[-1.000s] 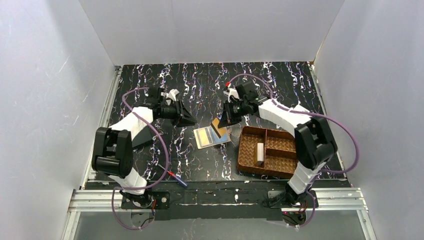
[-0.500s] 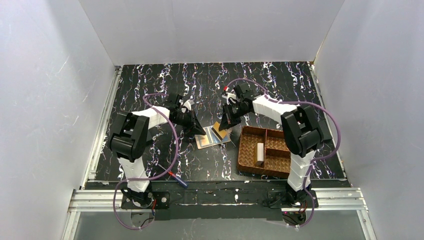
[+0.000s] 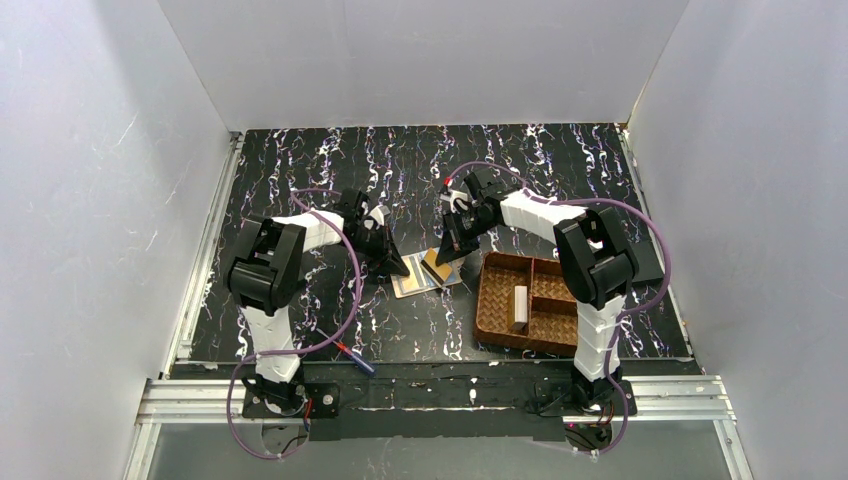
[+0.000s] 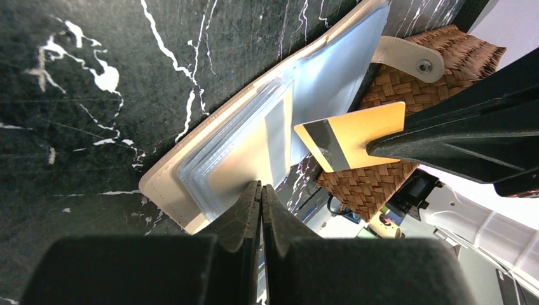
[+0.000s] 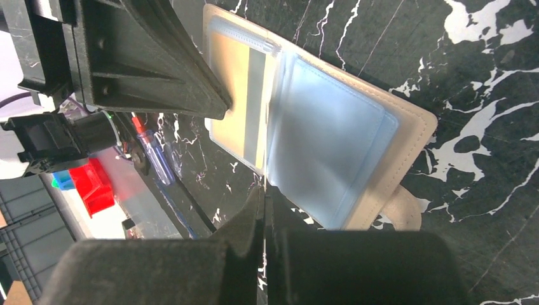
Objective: Put the credit cards into the card holder
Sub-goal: Insert the credit card into the card holder.
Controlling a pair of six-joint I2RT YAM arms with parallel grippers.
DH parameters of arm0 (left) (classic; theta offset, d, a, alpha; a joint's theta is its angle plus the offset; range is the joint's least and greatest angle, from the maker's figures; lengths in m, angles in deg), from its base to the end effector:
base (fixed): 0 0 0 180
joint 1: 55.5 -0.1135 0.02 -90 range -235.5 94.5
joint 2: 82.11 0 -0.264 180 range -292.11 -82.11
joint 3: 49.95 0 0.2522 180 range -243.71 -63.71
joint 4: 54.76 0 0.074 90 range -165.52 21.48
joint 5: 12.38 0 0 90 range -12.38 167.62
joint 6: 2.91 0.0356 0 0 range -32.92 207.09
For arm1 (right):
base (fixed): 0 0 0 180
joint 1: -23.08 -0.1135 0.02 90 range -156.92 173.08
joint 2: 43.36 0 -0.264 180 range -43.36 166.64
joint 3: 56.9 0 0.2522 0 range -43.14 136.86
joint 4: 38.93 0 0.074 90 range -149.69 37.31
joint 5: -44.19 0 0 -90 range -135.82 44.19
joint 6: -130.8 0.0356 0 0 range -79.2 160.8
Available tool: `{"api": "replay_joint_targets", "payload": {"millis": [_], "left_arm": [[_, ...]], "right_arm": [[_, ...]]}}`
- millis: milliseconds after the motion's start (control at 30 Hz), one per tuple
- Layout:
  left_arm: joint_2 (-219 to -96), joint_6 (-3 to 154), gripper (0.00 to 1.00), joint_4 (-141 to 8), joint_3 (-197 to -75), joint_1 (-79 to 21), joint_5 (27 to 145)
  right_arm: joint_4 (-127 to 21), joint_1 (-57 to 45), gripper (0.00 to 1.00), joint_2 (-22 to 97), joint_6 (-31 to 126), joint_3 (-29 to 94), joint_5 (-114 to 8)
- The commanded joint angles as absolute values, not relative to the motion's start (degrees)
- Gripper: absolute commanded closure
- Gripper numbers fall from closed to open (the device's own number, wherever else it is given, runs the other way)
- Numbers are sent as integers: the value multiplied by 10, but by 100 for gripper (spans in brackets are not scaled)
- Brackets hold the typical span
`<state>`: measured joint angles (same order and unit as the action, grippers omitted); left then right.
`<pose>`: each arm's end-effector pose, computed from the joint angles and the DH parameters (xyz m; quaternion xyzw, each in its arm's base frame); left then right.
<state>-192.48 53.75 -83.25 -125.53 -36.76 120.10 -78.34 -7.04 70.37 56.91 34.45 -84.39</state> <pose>0.3371 -0.1397 0.1275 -0.0322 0.9101 -0.4112 0.0388 0.3414 0.2237 0.1694 -0.1915 0.8988 0.3850 0.0858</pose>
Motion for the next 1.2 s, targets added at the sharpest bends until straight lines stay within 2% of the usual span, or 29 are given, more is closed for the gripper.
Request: {"api": "replay_joint_targets", "payload": {"millis": [0, 200, 833, 1167], "left_arm": [[-1936, 575, 100, -896, -1262, -366, 1132], [-1938, 598, 100, -933, -1273, -366, 1100], [-1950, 599, 100, -926, -1275, -366, 1119], [-1950, 599, 100, -926, -1275, -367, 1121]], "right_arm": [[-774, -67, 99, 703, 564, 350, -872], [-772, -67, 99, 711, 564, 347, -883], [-736, -67, 99, 729, 586, 339, -922], [-767, -68, 99, 733, 567, 345, -883]]}}
